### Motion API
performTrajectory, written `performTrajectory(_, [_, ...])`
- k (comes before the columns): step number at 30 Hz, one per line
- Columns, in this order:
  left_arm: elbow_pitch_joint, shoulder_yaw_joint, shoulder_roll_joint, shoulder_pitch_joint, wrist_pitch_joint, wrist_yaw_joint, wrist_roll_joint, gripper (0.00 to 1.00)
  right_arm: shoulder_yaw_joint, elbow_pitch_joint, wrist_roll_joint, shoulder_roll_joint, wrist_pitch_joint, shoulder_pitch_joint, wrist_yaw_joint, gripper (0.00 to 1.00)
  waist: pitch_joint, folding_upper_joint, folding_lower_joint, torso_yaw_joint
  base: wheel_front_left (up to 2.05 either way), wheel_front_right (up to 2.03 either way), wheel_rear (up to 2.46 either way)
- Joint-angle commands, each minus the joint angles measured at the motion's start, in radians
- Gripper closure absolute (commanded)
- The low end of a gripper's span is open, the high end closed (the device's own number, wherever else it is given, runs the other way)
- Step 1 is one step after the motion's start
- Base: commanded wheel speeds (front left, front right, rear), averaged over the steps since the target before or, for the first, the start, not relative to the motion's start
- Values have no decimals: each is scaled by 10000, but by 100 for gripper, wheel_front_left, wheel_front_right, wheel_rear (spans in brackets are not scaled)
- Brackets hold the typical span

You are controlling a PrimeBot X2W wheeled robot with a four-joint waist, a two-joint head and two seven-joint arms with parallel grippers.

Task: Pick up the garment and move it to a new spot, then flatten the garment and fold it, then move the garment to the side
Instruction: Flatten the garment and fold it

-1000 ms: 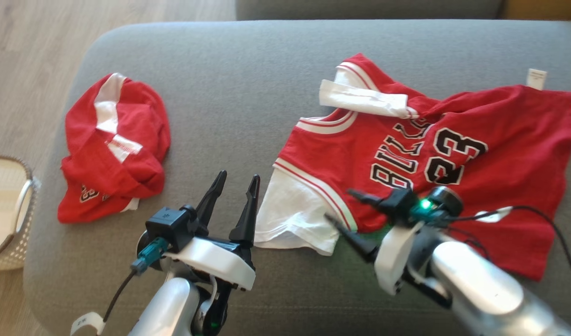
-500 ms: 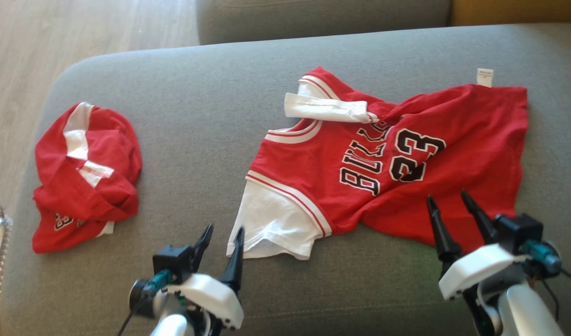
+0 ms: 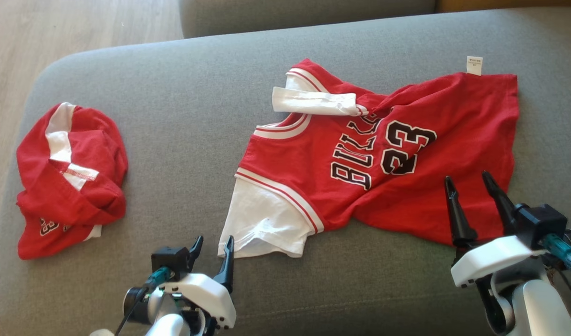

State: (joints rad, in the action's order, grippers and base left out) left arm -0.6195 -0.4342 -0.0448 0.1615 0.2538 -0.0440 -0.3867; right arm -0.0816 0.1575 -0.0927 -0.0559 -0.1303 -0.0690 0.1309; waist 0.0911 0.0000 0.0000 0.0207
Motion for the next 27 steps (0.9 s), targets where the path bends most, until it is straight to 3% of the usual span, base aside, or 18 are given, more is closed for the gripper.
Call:
performTrajectory(1, [156, 228, -56, 477, 80, -14, -46, 0, 192, -419, 76, 32, 16, -123, -2, 0, 46, 0, 0, -43, 0, 0, 0])
performTrajectory(11, [-885, -279, -55, 827, -148, -89, -361, 0, -72, -596, 60, 54, 7, -122, -2, 0, 173, 0, 0, -335, 0, 0, 0])
performTrajectory(12, [-958, -334, -55, 850, -188, -74, -421, 16, -86, -586, 57, 54, 2, -125, -2, 0, 176, 0, 0, -344, 0, 0, 0])
performTrajectory(13, [-1017, -385, -55, 871, -230, -46, -500, 54, -100, -571, 55, 54, -7, -127, -2, 0, 174, 0, 0, -349, 0, 0, 0])
performTrajectory(14, [-1059, -446, -55, 897, -259, 4, -568, 81, -114, -552, 53, 55, -15, -126, -2, 0, 169, 0, 0, -351, 0, 0, 0])
performTrajectory(15, [-1085, -515, -55, 933, -253, 51, -590, 100, -135, -527, 54, 55, -14, -117, -2, 0, 167, 0, 0, -347, 0, 0, 0])
performTrajectory(21, [-750, -361, -70, 1112, -32, -81, -660, 100, -617, -246, 308, 55, 47, 96, -2, 0, 98, 0, 0, -248, 0, 0, 0])
performTrajectory(27, [954, 509, -142, 1172, 71, -304, -537, 100, -1327, 292, -91, 56, 224, 351, -2, 0, 67, 0, 0, -194, 0, 0, 0])
